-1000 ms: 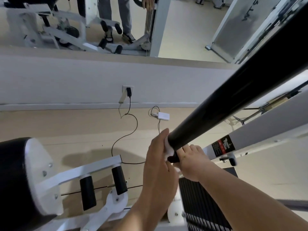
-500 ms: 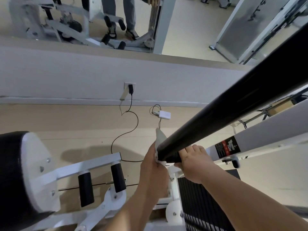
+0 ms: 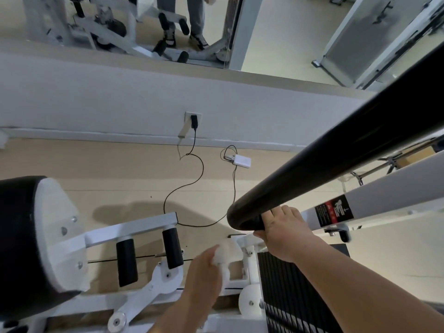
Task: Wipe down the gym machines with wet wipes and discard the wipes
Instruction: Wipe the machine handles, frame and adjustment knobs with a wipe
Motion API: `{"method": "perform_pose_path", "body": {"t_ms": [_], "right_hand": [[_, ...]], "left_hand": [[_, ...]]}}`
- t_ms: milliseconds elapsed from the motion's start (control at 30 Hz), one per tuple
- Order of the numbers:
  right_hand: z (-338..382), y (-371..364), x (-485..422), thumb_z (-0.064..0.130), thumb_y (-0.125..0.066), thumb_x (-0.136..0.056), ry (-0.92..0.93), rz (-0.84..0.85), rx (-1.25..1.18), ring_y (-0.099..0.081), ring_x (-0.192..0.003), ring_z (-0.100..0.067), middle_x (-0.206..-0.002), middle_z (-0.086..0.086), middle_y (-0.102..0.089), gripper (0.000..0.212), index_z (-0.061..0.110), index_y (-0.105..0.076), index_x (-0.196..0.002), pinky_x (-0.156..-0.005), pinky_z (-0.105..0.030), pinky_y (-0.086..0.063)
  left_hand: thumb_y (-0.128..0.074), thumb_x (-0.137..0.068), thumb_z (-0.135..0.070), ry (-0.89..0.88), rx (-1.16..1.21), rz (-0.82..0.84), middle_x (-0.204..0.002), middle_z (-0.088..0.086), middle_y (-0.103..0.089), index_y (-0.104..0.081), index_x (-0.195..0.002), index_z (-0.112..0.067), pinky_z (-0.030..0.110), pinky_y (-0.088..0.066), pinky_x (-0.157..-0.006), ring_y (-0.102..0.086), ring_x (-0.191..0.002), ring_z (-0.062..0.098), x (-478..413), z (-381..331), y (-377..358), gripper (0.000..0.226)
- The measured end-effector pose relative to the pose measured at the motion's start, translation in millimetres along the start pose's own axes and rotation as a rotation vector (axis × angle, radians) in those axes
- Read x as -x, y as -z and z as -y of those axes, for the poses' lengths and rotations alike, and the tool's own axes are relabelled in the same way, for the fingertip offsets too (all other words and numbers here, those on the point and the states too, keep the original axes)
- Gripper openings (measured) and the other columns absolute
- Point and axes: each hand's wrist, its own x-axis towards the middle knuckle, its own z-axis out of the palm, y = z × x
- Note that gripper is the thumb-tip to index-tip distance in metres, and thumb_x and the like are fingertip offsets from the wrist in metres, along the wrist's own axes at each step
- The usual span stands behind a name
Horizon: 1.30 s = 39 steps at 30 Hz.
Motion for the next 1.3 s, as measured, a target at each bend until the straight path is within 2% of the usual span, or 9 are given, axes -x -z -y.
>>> {"method": "perform_pose_path", "body": {"t_ms": [133, 300, 433, 567, 800, 933, 1067, 1200, 1300], "right_hand": [[0.4, -0.5, -0.5, 0.053, -0.044, -0.104, -0.006, -0.003, -0.004, -0.046, -0.121, -0.023, -0.127, -0.001, -0.049, 0.041, 0.028, -0.040, -0.137, -0.113, -0.041, -0.033], [-0.7, -2.9, -1.8, 0.053, -0.044, -0.104, 0.000, -0.010, 0.002, -0.045, -0.121, -0.024, -0.129, -0.002, -0.048, 0.044, 0.028, -0.038, -0.139, -0.112, -0.042, -0.033], [-0.7, -3.9, -2.1, 0.054, -0.042, -0.104, -0.009, -0.009, 0.013, -0.044, -0.122, -0.024, -0.129, -0.002, -0.047, 0.046, 0.025, -0.038, -0.139, -0.113, -0.042, -0.033], [-0.5, -3.1, -2.4, 0.054, -0.040, -0.105, -0.017, 0.011, 0.037, -0.044, -0.122, -0.025, -0.129, -0.003, -0.046, 0.047, 0.022, -0.039, -0.139, -0.113, -0.042, -0.033], [-0.8, -3.2, -3.0, 0.055, -0.042, -0.104, -0.006, 0.006, 0.017, -0.043, -0.123, -0.024, -0.132, -0.002, -0.047, 0.045, 0.027, -0.038, -0.140, -0.114, -0.041, -0.031], [-0.4, -1.1, -2.2, 0.054, -0.042, -0.105, -0.008, 0.002, 0.017, -0.043, -0.125, -0.022, -0.130, -0.001, -0.047, 0.042, 0.027, -0.041, -0.137, -0.115, -0.041, -0.031], [1.4, 0.2, -0.3, 0.054, -0.042, -0.105, -0.014, 0.012, 0.014, -0.042, -0.127, -0.023, -0.131, -0.001, -0.047, 0.044, 0.027, -0.039, -0.139, -0.116, -0.041, -0.030], [1.2, 0.0, -1.3, 0.055, -0.041, -0.105, -0.016, 0.014, 0.016, -0.043, -0.126, -0.024, -0.132, -0.002, -0.048, 0.046, 0.027, -0.038, -0.141, -0.116, -0.042, -0.030], [0.8, 0.6, -1.5, 0.053, -0.042, -0.105, -0.010, 0.019, 0.022, -0.043, -0.125, -0.024, -0.131, -0.002, -0.048, 0.045, 0.027, -0.038, -0.141, -0.116, -0.042, -0.030]], "left_hand": [[-0.058, -0.097, -0.020, 0.171, 0.164, -0.122, -0.096, 0.014, -0.064, -0.057, -0.085, -0.013, 0.046, -0.053, -0.081, -0.060, -0.085, 0.029, -4.4, 3.3, 13.8, 0.013], [-0.053, -0.100, -0.032, -0.168, 0.320, -0.002, -0.088, 0.006, -0.062, -0.064, -0.096, -0.018, 0.034, -0.044, -0.075, -0.058, -0.083, 0.021, 6.4, -73.4, -1.1, 0.019], [-0.053, -0.100, -0.022, -0.015, 0.497, 0.213, -0.074, 0.008, -0.065, -0.069, -0.097, -0.007, 0.031, -0.047, -0.074, -0.065, -0.070, 0.016, -6.3, -96.1, -7.4, 0.022], [-0.057, -0.095, -0.022, -0.015, 0.411, 0.163, -0.075, 0.010, -0.058, -0.066, -0.093, -0.008, 0.031, -0.046, -0.072, -0.057, -0.069, 0.020, -13.0, -100.7, -10.2, 0.017], [-0.039, -0.109, -0.035, -0.483, 0.299, 0.108, -0.071, -0.023, -0.068, -0.067, -0.090, -0.027, 0.000, -0.040, -0.061, -0.060, -0.070, -0.014, 43.2, -101.0, -7.9, 0.035], [-0.040, -0.106, -0.035, -0.319, 0.262, 0.180, -0.087, 0.010, -0.057, -0.059, -0.095, -0.003, 0.027, -0.040, -0.072, -0.055, -0.076, 0.011, 21.5, -107.1, -3.4, 0.039], [-0.045, -0.105, -0.034, -0.256, 0.255, 0.162, -0.078, 0.001, -0.054, -0.054, -0.081, -0.016, 0.026, -0.039, -0.065, -0.055, -0.061, 0.004, 19.1, -111.7, -5.4, 0.031], [-0.043, -0.107, -0.038, -0.475, 0.275, 0.129, -0.072, -0.014, -0.067, -0.070, -0.091, -0.021, 0.002, -0.040, -0.059, -0.059, -0.067, -0.013, 49.1, -113.8, -1.3, 0.036], [-0.043, -0.107, -0.041, -0.506, 0.324, -0.062, -0.079, -0.004, -0.072, -0.070, -0.099, -0.020, 0.027, -0.052, -0.072, -0.067, -0.079, 0.012, 34.6, -107.2, 17.0, 0.035]]}}
